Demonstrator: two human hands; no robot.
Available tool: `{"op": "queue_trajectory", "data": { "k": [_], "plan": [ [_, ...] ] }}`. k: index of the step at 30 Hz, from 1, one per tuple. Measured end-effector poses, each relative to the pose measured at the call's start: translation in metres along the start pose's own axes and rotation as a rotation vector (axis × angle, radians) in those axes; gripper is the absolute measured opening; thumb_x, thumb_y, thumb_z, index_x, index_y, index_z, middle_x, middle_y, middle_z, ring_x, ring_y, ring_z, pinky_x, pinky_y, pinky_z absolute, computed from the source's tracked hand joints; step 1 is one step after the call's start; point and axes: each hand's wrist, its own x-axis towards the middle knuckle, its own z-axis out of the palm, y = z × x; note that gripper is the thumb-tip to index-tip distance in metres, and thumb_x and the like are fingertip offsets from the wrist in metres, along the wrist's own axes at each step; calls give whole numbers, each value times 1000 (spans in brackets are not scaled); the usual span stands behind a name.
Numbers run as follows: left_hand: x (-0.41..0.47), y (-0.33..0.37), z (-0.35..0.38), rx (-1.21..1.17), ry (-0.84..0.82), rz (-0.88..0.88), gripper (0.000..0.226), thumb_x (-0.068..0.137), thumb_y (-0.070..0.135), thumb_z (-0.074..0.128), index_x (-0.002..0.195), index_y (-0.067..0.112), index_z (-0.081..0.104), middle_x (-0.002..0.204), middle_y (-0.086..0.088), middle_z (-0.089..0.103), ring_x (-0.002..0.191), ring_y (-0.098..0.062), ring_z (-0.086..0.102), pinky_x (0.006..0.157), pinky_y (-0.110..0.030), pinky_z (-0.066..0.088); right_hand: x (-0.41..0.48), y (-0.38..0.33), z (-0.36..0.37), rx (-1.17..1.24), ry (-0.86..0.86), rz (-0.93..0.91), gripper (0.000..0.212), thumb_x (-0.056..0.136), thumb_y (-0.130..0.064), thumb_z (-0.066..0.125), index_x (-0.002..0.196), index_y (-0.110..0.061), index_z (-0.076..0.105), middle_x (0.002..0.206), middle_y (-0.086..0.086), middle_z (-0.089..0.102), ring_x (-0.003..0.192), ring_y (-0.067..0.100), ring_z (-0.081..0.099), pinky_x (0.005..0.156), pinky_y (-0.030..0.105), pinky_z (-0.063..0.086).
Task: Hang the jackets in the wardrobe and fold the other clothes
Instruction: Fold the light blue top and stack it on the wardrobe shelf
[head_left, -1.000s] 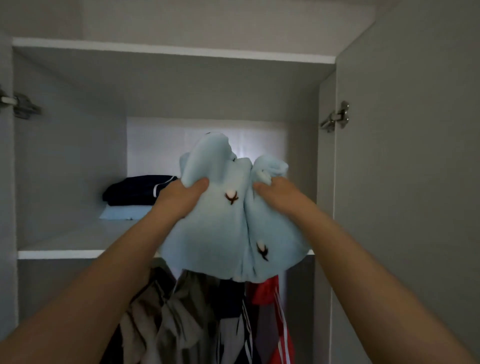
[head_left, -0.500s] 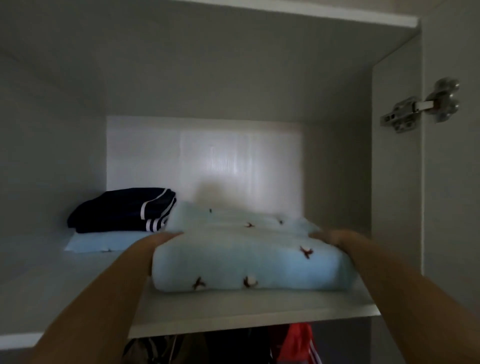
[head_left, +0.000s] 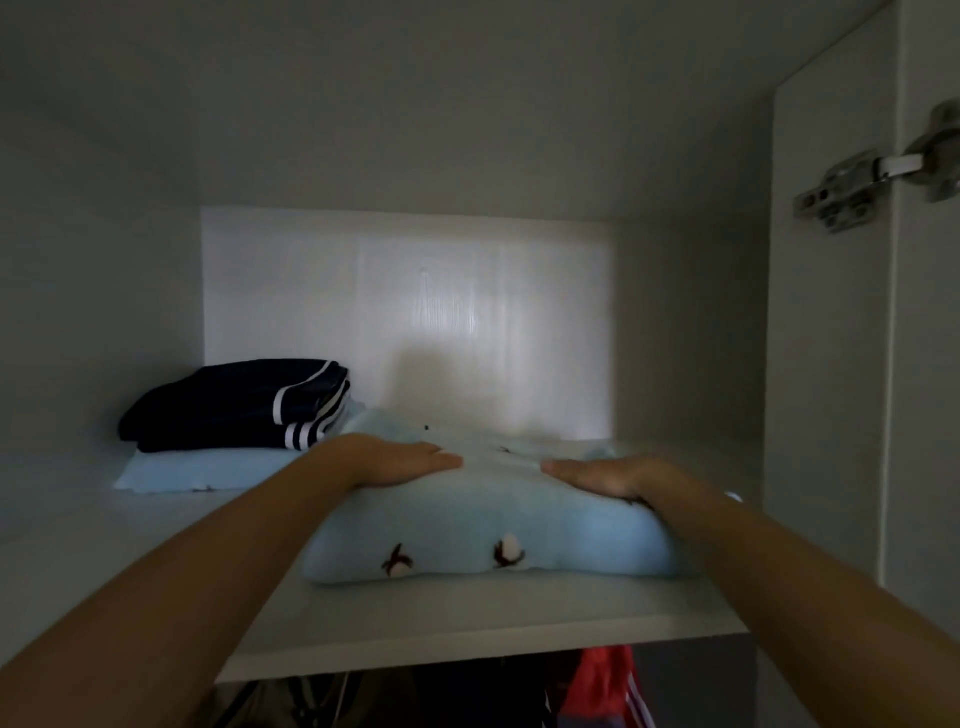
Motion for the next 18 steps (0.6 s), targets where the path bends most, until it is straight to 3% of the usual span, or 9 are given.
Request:
{"op": "queue_trajectory", "data": {
  "k": [4,7,9,12,16,18],
  "plan": [
    [-5,3,3,13,107,8,72,94,66,19,152,24,19,159,1,18,144,-18,22,116,-34,13,3,22,-20,-208,35,117,72,98,-59,21,148,-9,32,157,9,25,142,24,28,118,37,18],
    [-18,4,13,38,482,93,64,91,67,29,137,26,45,139,-1,49,122,-18,48,95,-28,35,8,22,-27,-333,222,128,68,99,-58,20,151,-15,25,159,8,18,146,26,21,119,43,13],
    [-26,3,22,146,651,273,70,82,78,31,133,33,45,132,7,52,116,-12,49,93,-26,37,11,14,-22,-328,203,0,64,101,-55,19,152,-17,24,159,7,21,144,26,26,118,38,17],
    [-30,1,34,371,523,438,89,65,92,26,139,44,30,140,16,41,123,-7,41,104,-29,33,14,7,-5,-337,162,-4,60,102,-51,18,144,-15,42,147,11,43,131,24,45,111,33,31],
    [-5,-24,22,350,488,446,92,62,94,35,141,46,28,141,15,41,124,-7,40,106,-30,33,-1,-10,7,-341,459,-122,53,99,-52,24,123,-18,58,120,11,64,100,24,62,93,32,45],
    [13,-38,16,401,467,406,107,52,99,20,145,45,23,148,11,34,132,-9,33,110,-33,28,-16,-20,20,-340,530,-293,52,96,-58,28,123,-23,56,126,7,61,111,25,58,93,33,43]
  ]
}}
